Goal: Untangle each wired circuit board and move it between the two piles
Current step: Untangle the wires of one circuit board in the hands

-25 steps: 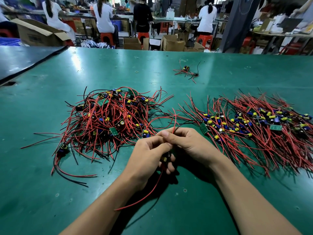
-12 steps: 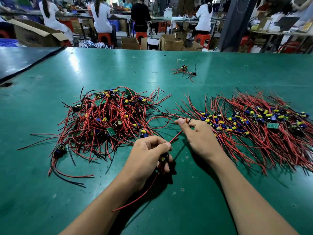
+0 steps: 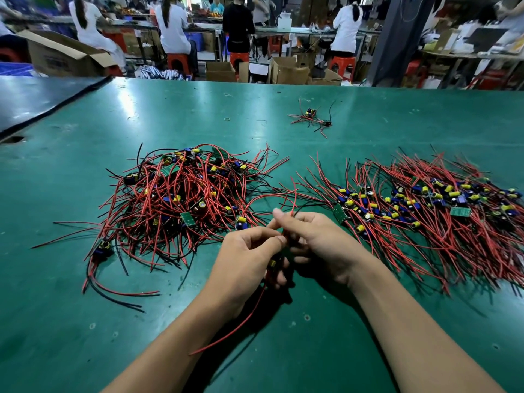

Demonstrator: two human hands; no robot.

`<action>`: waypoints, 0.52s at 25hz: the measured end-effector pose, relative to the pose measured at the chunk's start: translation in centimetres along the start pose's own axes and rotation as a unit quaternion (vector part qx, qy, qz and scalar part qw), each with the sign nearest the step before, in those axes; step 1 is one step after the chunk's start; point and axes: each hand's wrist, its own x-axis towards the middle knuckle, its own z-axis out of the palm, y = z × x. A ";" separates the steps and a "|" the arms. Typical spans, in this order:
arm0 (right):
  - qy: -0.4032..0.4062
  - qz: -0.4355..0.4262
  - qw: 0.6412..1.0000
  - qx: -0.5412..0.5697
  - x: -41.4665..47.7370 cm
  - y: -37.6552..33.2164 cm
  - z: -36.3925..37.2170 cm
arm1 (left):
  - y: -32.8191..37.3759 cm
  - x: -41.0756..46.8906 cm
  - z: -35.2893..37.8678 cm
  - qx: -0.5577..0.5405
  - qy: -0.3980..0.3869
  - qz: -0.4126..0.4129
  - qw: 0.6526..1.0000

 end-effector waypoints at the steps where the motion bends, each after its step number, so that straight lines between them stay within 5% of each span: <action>1: -0.016 0.007 0.999 -0.028 -0.3 0.1 0.2 | -0.1 0.0 0.0 0.002 -0.002 0.003 1.000; 9: 0.154 -0.058 0.971 -0.174 0.8 -0.2 -2.2 | -0.3 0.0 -0.2 0.035 -0.018 0.009 0.999; 13: 0.249 -0.174 0.893 -0.333 1.3 0.4 -2.9 | -0.1 0.2 -0.2 0.025 -0.014 -0.002 1.000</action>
